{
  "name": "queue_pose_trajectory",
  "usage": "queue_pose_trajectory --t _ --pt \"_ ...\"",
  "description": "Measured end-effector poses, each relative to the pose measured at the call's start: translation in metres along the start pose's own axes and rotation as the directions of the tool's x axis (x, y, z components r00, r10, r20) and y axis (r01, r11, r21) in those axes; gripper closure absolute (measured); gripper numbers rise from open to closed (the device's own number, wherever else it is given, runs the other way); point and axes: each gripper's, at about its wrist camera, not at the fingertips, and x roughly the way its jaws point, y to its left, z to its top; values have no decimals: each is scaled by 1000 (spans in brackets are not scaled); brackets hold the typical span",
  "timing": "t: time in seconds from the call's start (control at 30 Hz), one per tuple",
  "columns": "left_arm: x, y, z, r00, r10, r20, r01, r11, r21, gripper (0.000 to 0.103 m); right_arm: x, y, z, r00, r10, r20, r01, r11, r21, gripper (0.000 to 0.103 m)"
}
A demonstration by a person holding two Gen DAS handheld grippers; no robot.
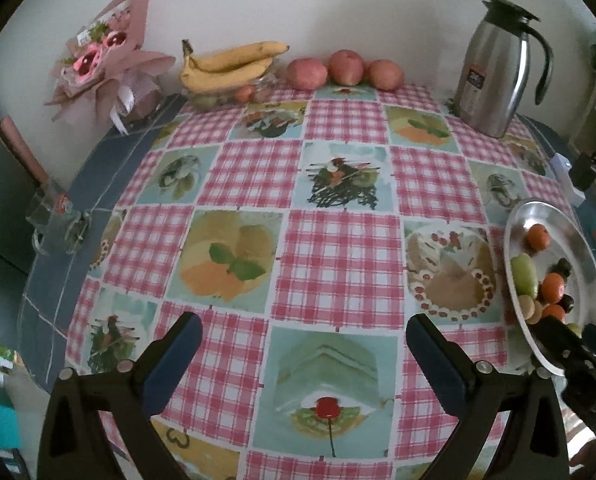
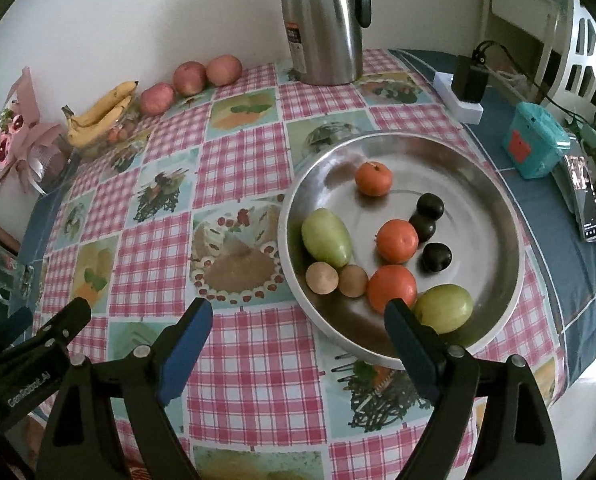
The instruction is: Organize fruits
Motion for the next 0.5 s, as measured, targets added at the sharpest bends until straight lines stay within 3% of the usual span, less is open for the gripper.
queue_pose_trajectory --t 0.23,0.5 --pt "7 8 0 1000 -2 -29 1 999 -34 0 2 -1 -1 1000 -2 -10 2 1000 11 15" --pt "6 4 -1 1000 -4 -28 4 1000 -3 0 3 -2 0 1000 3 -12 -3 1000 13 15"
